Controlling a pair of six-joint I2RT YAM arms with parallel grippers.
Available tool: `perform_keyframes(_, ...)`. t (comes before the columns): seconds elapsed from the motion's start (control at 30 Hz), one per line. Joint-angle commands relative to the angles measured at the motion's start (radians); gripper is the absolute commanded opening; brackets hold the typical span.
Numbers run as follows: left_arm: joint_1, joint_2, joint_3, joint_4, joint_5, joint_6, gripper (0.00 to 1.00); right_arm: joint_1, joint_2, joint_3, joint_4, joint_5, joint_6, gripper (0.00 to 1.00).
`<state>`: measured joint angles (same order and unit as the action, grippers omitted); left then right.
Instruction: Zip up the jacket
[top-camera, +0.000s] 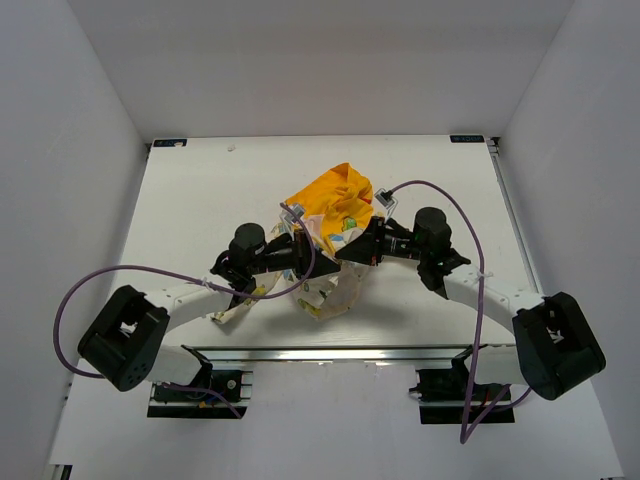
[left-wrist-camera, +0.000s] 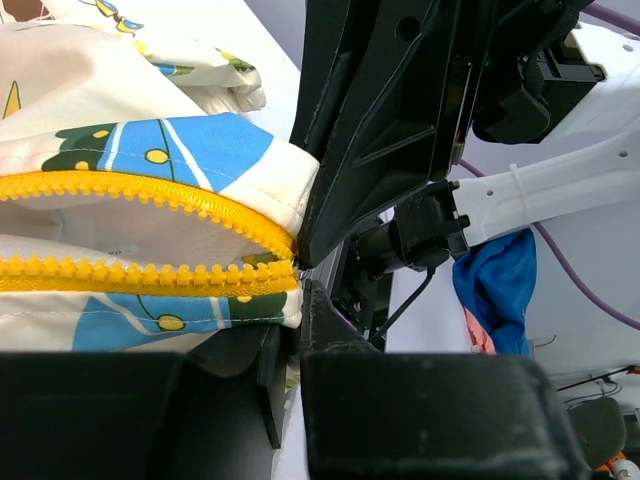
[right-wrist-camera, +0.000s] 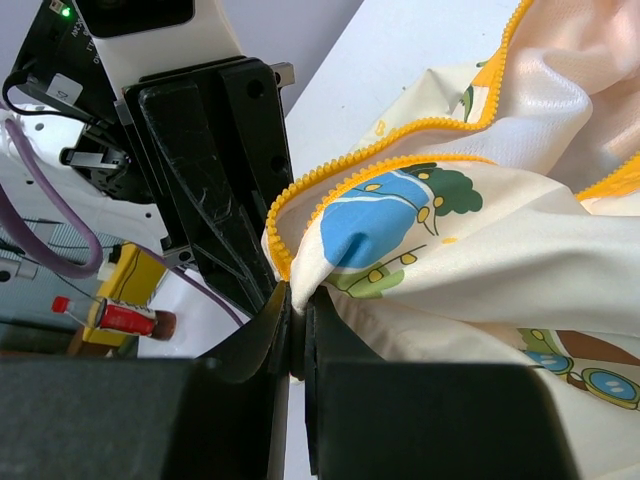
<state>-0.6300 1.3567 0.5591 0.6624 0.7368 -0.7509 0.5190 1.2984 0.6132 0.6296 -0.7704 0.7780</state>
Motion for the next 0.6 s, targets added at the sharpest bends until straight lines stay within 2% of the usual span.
perform_keyframes(0.0,-0.092,-0.008,0.033,-0.011,0.157,0.004,0.0,0.021,-0.044,0.054,0.17,0.105,0.017,0.0)
perform_keyframes(0.2,-0.096,-0.03,0.005,-0.073,0.125,0.021,0.0,0.021,-0.048,0.088,0.156,0.092,0.014,0.0)
perform_keyframes(0.33,-0.094,-0.068,0.004,-0.121,0.044,0.027,0.0,0.021,-0.05,0.088,0.056,0.085,-0.022,0.0)
perform_keyframes(0.5,-0.094,-0.053,0.027,-0.158,0.038,0.038,0.0,0.019,-0.057,0.056,-0.014,0.054,-0.055,0.0)
perform_keyframes(0.57,-0.093,-0.033,0.054,-0.199,0.049,0.045,0.13,0.019,-0.056,0.06,-0.033,0.04,-0.065,0.0)
